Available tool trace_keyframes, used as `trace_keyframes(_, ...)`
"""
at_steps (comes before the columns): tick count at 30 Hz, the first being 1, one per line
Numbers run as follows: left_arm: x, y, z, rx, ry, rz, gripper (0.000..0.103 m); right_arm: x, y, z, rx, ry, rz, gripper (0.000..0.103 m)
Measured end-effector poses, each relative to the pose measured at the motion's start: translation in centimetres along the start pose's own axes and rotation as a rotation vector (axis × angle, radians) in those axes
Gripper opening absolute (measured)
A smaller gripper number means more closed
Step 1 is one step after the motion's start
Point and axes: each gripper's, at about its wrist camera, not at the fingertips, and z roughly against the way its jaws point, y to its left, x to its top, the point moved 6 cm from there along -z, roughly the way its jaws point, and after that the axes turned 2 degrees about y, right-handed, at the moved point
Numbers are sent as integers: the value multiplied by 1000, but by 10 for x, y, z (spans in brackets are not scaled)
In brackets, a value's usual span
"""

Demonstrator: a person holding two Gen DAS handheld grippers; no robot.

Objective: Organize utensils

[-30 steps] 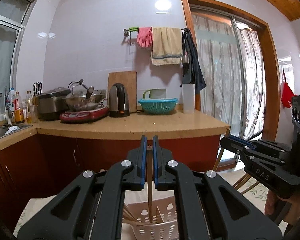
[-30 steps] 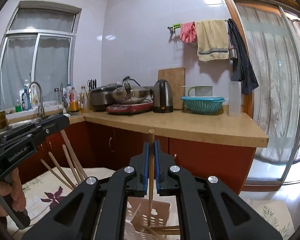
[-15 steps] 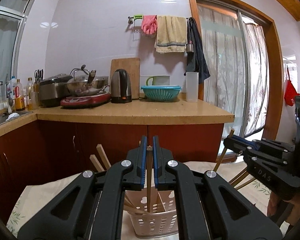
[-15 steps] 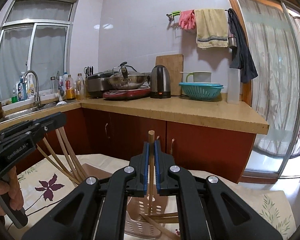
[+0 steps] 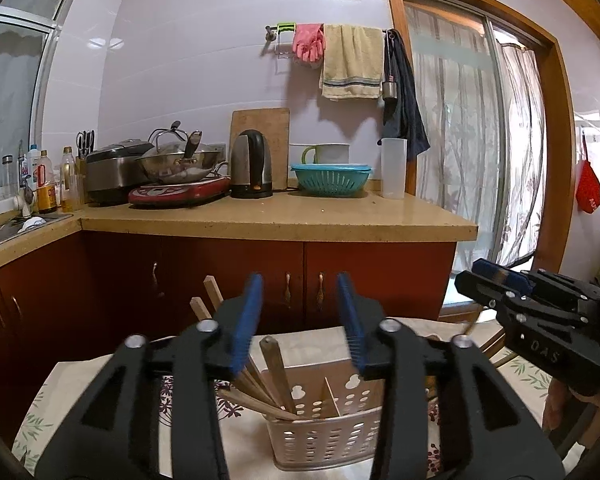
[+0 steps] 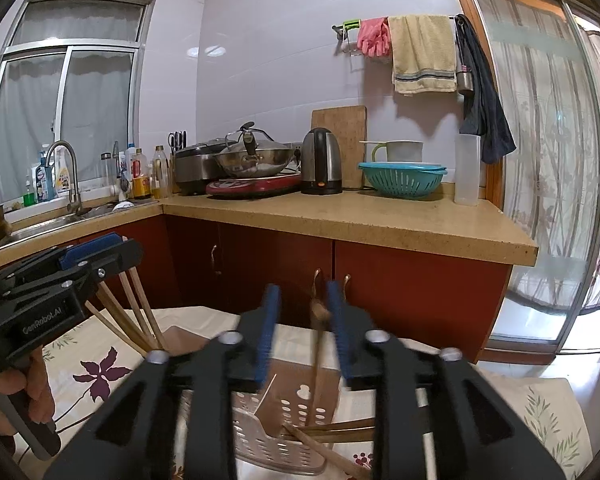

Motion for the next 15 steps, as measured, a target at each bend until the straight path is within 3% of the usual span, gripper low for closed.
trace_keyframes(9, 5, 0, 6, 23, -23, -9, 81, 4, 1, 3, 5, -22, -6, 64)
trace_keyframes(12, 8, 0, 9, 33, -33, -15, 90, 7, 2, 6, 1, -40, -2, 74)
trace_keyframes(15, 11, -1, 10, 39, -36, -19, 93, 9, 3, 8, 4, -51, -3, 79)
